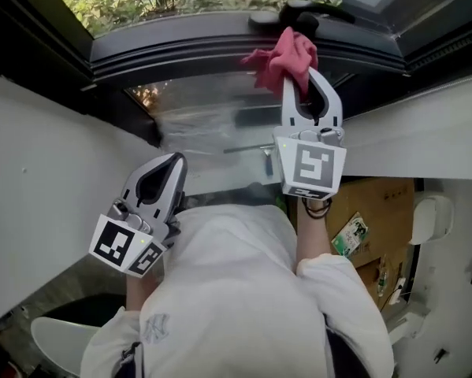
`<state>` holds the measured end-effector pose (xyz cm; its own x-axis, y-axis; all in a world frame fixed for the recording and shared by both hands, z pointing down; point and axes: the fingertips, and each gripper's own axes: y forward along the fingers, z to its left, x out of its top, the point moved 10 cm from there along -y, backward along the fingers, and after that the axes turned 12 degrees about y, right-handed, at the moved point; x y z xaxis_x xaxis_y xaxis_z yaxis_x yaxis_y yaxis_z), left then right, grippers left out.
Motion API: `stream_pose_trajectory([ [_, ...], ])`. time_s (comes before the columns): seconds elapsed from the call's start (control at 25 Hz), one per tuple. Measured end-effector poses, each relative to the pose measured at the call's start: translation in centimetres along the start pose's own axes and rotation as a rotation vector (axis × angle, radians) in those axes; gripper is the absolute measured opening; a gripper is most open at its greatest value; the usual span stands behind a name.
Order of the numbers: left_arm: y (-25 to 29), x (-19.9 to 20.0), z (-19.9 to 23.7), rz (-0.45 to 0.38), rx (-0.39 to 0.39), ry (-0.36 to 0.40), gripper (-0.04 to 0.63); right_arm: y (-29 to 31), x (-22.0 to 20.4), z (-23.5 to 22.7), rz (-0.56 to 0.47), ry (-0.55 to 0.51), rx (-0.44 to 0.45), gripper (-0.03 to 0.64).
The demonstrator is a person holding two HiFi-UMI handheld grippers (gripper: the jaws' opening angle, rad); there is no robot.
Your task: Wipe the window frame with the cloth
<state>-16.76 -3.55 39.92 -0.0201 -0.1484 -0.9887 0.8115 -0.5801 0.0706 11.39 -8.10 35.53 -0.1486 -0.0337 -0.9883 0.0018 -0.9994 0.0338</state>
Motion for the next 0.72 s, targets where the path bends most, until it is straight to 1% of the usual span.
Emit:
stream_pose_trajectory([
  [0.08, -1.2, -0.2, 0.1, 0.014, 0.054, 0.0, 0.009, -2.1, -0.7, -0.1, 0.021, 0.054, 0.064, 0.061],
  [0.2, -2.6, -0.7, 0.2, 0.058, 0.124, 0.011, 0.011, -5.6, -2.8, 0.2, 0.091, 0.201, 0.181, 0.061],
  [0.28, -2.8, -1.0, -0.1, 0.07, 0.159, 0.016, 0.009, -7.8, -4.1, 0.0, 0.124, 0.275, 0.214, 0.061],
  [0.4, -2.3, -1.4, -1.0, 0.065, 0.182, 0.025, 0.009, -10.0, -5.2, -0.6, 0.129, 0.29, 0.227, 0.061],
  [0.52, -1.8, -1.7, -2.7, 0.065, 0.196, 0.034, 0.011, -11.5, -5.9, -1.2, 0.139, 0.306, 0.28, 0.061],
  [0.6, -1.6, -1.6, -4.0, 0.063, 0.238, 0.022, 0.009, -12.4, -6.3, -1.6, 0.167, 0.312, 0.323, 0.061],
  [0.72, -1.1, -1.4, -5.7, 0.05, 0.312, 0.007, 0.009, -13.6, -6.8, -2.7, 0.195, 0.323, 0.358, 0.061],
])
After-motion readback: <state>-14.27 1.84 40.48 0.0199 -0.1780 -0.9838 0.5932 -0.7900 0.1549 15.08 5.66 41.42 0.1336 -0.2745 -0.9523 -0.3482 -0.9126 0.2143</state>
